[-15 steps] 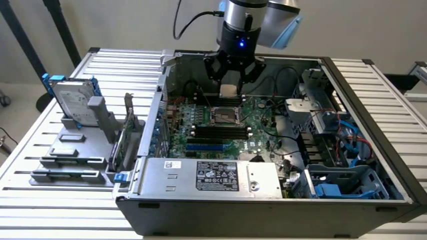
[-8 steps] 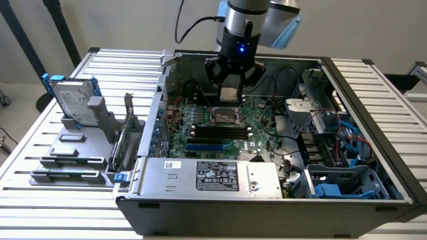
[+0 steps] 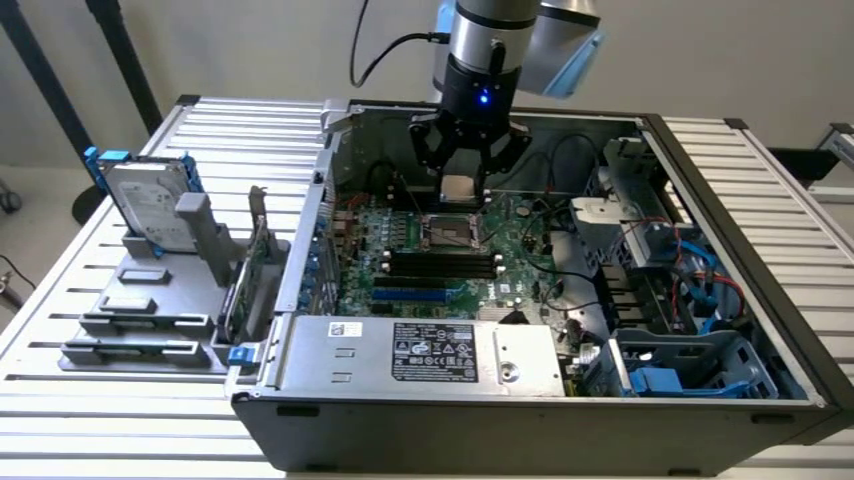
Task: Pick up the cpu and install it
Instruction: 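Place the cpu into insertion slot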
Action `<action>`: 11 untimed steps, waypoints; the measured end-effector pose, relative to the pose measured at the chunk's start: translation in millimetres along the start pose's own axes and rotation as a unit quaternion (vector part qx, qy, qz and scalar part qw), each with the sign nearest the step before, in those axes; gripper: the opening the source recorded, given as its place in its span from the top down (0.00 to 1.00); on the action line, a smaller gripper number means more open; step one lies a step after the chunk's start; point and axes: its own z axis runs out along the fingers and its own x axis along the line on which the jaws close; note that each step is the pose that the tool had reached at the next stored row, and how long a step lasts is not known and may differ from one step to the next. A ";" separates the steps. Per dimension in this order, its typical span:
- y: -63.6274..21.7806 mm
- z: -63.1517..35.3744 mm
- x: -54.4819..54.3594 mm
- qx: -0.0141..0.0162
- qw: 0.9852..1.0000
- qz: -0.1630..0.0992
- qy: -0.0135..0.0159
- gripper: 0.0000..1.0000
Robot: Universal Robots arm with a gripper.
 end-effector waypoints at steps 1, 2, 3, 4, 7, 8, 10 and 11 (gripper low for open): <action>0.0 0.0 0.0 0.000 1.000 0.000 0.000 0.45; 0.0 0.0 0.0 0.000 1.000 0.000 0.000 0.45; 0.0 0.0 0.0 0.000 1.000 0.000 0.000 0.45; 0.0 0.0 0.0 0.000 1.000 0.000 0.000 0.45; 0.0 0.0 0.0 0.000 1.000 0.000 0.000 0.45; 0.0 0.1 0.2 0.000 1.000 0.002 0.000 0.45; 0.1 0.1 0.2 -0.001 1.000 0.015 -0.001 0.45; 0.1 0.2 0.2 -0.002 1.000 0.023 -0.001 0.45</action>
